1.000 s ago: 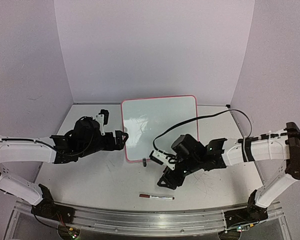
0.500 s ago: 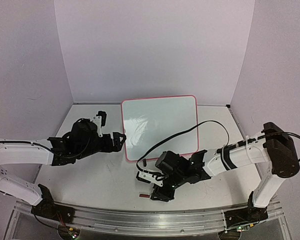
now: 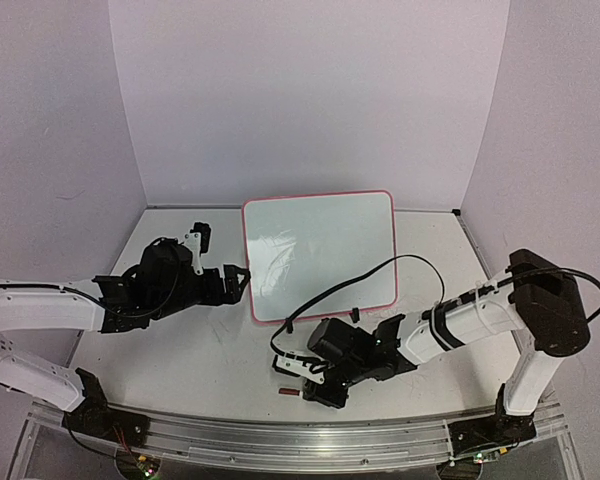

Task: Write a sentence on the whiteboard
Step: Pick up the whiteboard marker from the center of the board, then pass from the left arm to the right

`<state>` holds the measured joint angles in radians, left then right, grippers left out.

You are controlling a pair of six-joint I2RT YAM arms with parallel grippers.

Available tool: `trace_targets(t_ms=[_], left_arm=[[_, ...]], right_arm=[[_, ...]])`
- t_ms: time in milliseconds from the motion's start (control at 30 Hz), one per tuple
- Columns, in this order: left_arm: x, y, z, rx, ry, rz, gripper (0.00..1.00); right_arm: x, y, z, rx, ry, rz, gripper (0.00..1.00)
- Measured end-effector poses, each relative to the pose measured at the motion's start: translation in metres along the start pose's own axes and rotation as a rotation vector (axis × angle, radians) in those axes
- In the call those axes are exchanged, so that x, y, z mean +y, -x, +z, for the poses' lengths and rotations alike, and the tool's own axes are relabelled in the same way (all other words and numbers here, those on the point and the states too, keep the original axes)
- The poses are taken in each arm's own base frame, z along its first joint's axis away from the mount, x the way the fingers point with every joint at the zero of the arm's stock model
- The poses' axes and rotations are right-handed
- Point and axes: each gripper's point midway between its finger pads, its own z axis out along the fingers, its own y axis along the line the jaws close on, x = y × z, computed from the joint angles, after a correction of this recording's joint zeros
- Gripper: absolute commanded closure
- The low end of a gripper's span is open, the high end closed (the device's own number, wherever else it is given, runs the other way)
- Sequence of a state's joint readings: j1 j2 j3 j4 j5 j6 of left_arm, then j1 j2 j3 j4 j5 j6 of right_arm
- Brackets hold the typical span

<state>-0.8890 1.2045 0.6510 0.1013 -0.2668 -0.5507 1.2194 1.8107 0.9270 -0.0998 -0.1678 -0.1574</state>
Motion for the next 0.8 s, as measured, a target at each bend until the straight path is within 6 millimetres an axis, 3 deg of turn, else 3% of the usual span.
trace_targets(t_ms=[200, 400, 500, 633, 700, 800], left_arm=[[0.000, 0.000, 0.000, 0.002, 0.001, 0.001, 0.01], [0.000, 0.001, -0.001, 0.000, 0.000, 0.000, 0.01], [0.001, 0.003, -0.001, 0.008, -0.018, -0.010, 0.01], [0.005, 0.004, 0.007, 0.071, -0.087, -0.046, 0.04], [-0.005, -0.001, 0.018, 0.149, -0.175, -0.064, 0.09], [-0.038, -0.018, 0.030, 0.290, -0.351, -0.076, 0.14]], right_arm=[[0.000, 0.003, 0.002, -0.027, -0.011, 0.000, 0.95], [-0.007, 0.001, -0.005, -0.062, -0.061, 0.019, 1.00], [-0.019, 0.001, -0.024, -0.096, -0.110, 0.040, 1.00], [-0.050, 0.024, -0.060, -0.206, -0.188, 0.087, 1.00], [-0.065, 0.033, -0.078, -0.259, -0.224, 0.106, 1.00], [-0.084, 0.046, -0.095, -0.296, -0.280, 0.106, 1.00]])
